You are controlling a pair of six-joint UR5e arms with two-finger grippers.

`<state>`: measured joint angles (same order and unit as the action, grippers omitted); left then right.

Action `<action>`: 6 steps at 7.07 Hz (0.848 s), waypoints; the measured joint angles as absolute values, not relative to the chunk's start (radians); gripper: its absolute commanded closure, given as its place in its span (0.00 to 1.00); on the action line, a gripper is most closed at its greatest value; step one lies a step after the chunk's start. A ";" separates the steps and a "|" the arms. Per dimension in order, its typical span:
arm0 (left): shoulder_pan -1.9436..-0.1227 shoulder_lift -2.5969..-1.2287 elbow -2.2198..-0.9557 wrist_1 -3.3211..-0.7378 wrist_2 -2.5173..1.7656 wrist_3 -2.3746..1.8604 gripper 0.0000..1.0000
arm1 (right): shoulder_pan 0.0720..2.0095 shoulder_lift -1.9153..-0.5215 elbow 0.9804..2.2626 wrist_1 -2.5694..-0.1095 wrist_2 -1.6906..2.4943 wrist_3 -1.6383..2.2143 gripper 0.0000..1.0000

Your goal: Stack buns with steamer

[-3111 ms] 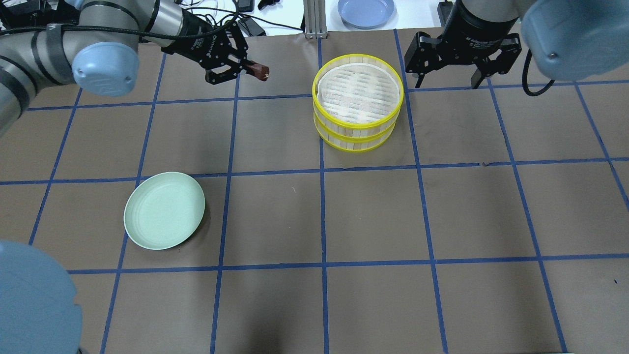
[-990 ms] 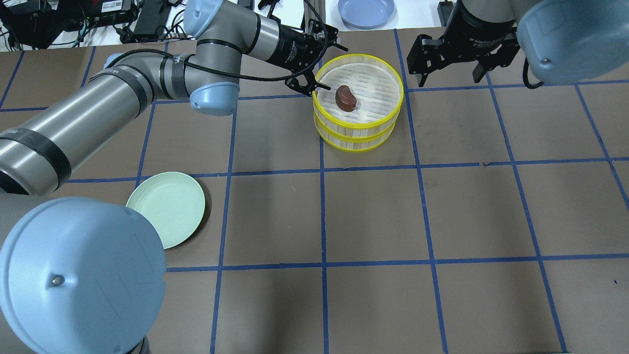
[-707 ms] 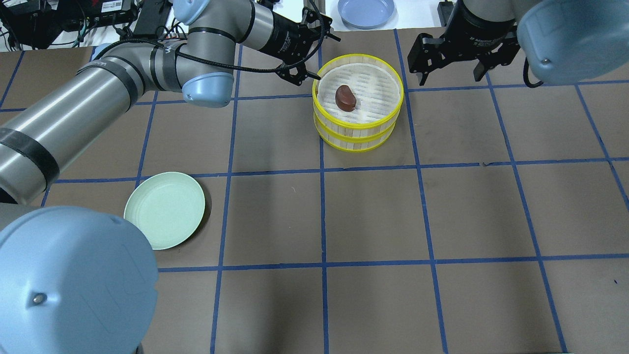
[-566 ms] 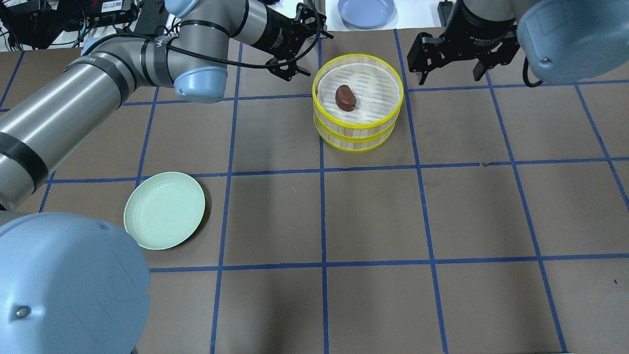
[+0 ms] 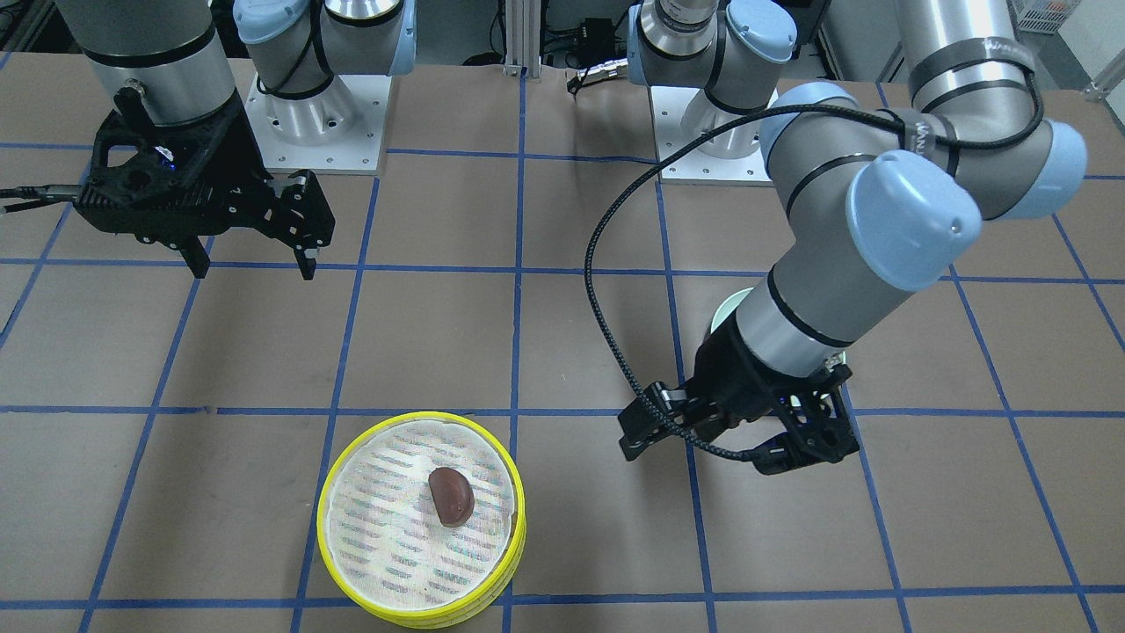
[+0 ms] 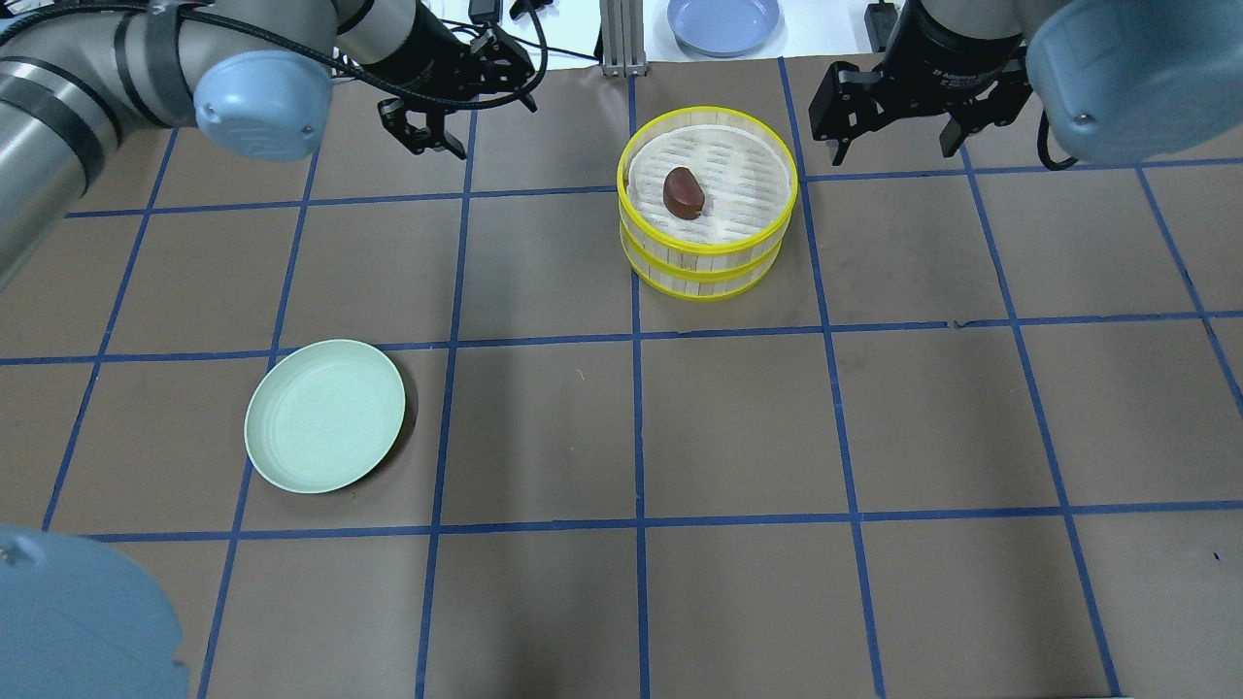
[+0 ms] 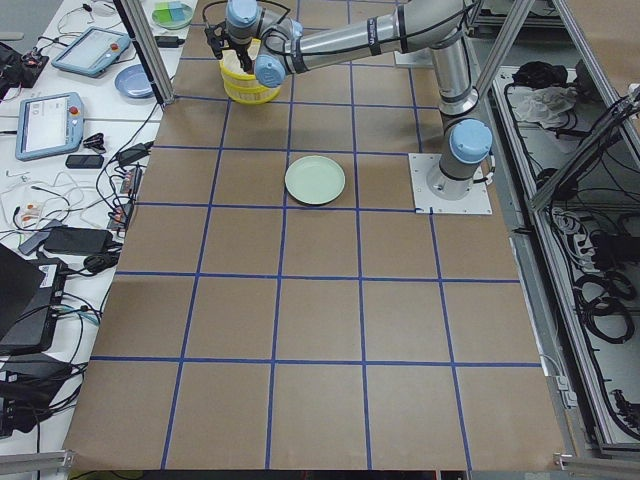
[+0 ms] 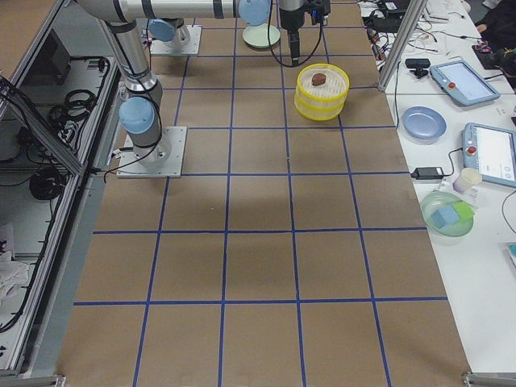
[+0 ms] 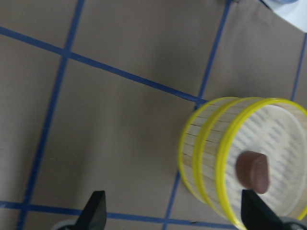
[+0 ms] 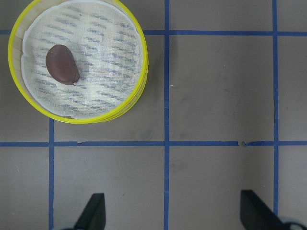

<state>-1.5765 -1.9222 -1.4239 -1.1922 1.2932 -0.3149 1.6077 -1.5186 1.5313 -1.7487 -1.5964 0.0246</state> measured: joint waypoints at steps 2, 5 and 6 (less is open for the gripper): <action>-1.535 -1.832 -1.430 -1.364 1.513 -0.104 0.00 | 1.608 -1.519 1.532 -1.749 -1.596 0.026 0.00; -1.520 -1.715 -1.444 -1.535 1.641 -0.011 0.00 | 1.608 -1.518 1.531 -1.749 -1.596 0.026 0.00; -1.520 -1.698 -1.446 -1.546 1.640 -0.011 0.00 | 1.608 -1.518 1.531 -1.749 -1.597 0.026 0.00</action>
<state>-1.5202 -1.6984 -1.4455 -1.5464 1.6404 -0.0107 1.6076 -1.5181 1.5312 -1.7494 -1.5967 0.0258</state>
